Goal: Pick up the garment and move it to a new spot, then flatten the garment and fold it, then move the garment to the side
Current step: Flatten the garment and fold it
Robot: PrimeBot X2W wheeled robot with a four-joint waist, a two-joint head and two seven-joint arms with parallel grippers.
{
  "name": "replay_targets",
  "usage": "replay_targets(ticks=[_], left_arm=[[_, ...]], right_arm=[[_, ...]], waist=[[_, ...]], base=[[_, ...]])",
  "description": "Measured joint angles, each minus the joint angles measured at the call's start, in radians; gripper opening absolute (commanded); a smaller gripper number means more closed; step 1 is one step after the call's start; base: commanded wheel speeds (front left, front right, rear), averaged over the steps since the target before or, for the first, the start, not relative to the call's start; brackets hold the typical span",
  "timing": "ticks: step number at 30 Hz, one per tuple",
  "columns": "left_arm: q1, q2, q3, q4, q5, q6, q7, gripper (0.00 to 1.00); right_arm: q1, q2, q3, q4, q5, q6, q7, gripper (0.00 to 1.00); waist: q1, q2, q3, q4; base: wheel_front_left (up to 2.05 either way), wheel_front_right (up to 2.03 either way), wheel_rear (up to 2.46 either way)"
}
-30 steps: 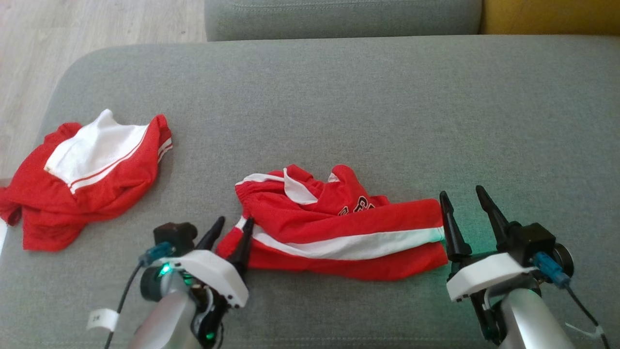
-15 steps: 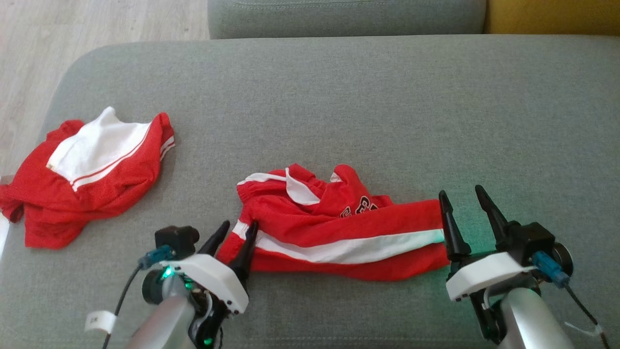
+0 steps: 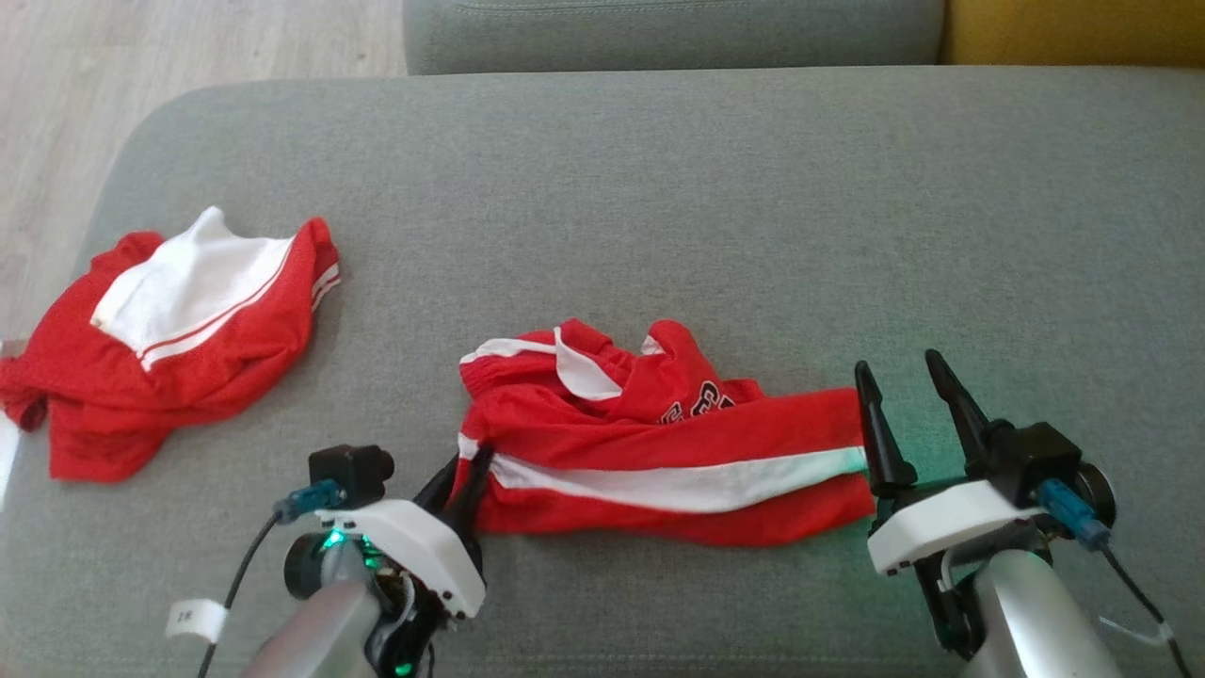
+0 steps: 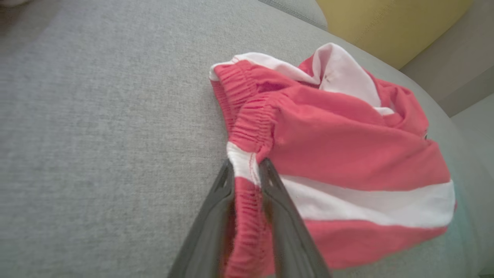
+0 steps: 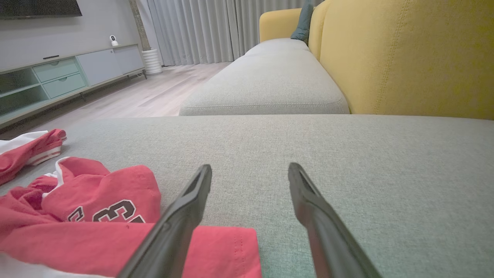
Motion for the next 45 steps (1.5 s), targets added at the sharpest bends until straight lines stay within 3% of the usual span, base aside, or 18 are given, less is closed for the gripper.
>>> replay_targets(ticks=[3, 7, 20, 29, 30, 31, 32, 33, 34, 35, 36, 45], left_arm=[[0.000, 0.011, -0.005, -0.003, 0.000, 0.000, 0.000, 0.05], [0.000, 0.015, 0.014, -0.023, 0.007, 0.000, 0.000, 0.00], [0.065, 0.007, 0.107, -0.106, 0.086, 0.000, 0.000, 0.00], [0.068, -0.010, 0.118, -0.111, 0.110, 0.000, 0.000, 0.00], [0.068, -0.011, 0.118, -0.111, 0.110, 0.000, 0.000, 0.00], [0.068, -0.011, 0.119, -0.111, 0.110, 0.000, 0.000, 0.00], [0.068, -0.012, 0.120, -0.111, 0.111, 0.000, 0.000, 0.00], [0.068, -0.013, 0.122, -0.111, 0.111, 0.000, 0.000, 0.00], [0.068, -0.013, 0.123, -0.111, 0.111, 0.000, 0.000, 0.00], [0.068, -0.013, 0.126, -0.111, 0.111, 0.000, 0.000, 0.00], [0.068, -0.013, 0.129, -0.112, 0.112, 0.000, 0.000, 0.00], [0.071, -0.008, 0.179, -0.151, 0.163, 0.000, 0.000, 0.00]], right_arm=[[0.000, 0.000, -0.001, 0.001, 0.007, 0.000, 0.000, 1.00], [0.001, 0.000, -0.002, 0.027, 0.009, 0.000, 0.000, 1.00], [0.037, 0.000, 0.029, 0.207, 0.024, 0.000, 0.000, 1.00], [0.033, 0.000, 0.055, 0.256, 0.057, 0.000, 0.000, 1.00], [0.030, 0.000, 0.056, 0.262, 0.060, 0.000, 0.000, 0.97], [0.027, 0.000, 0.057, 0.268, 0.060, 0.000, 0.000, 0.80], [0.023, 0.000, 0.057, 0.272, 0.061, 0.000, 0.000, 0.56], [0.018, 0.000, 0.058, 0.275, 0.062, 0.000, 0.000, 0.44], [0.016, 0.000, 0.060, 0.275, 0.062, 0.000, 0.000, 0.44], [0.014, 0.000, 0.062, 0.275, 0.062, 0.000, 0.000, 0.12], [0.014, 0.000, 0.064, 0.275, 0.066, 0.000, 0.000, 0.00], [0.011, 0.000, 0.064, 0.160, 0.098, 0.000, 0.000, 0.00]], waist=[[0.0000, 0.0000, -0.004, 0.009], [0.0000, 0.0000, -0.009, 0.018], [0.0000, 0.0000, -0.015, 0.027], [0.0000, 0.0000, -0.009, 0.028], [0.0000, 0.0000, -0.008, 0.028], [0.0000, 0.0000, -0.007, 0.030], [0.0000, 0.0000, -0.007, 0.031], [0.0000, 0.0000, -0.006, 0.032], [0.0000, 0.0000, -0.005, 0.034], [0.0000, 0.0000, -0.004, 0.035], [0.0000, 0.0000, -0.003, 0.036], [0.0000, 0.0000, -0.040, 0.027]], base=[[0.00, 0.00, 0.00], [0.00, 0.00, 0.00], [0.00, 0.00, 0.00], [0.00, 0.00, 0.00], [0.00, 0.00, 0.00], [0.00, 0.00, 0.00], [0.00, 0.00, 0.00], [0.00, 0.00, 0.00], [0.00, 0.00, 0.00], [0.00, 0.00, 0.00], [0.00, 0.00, 0.00], [0.00, 0.00, 0.00]])
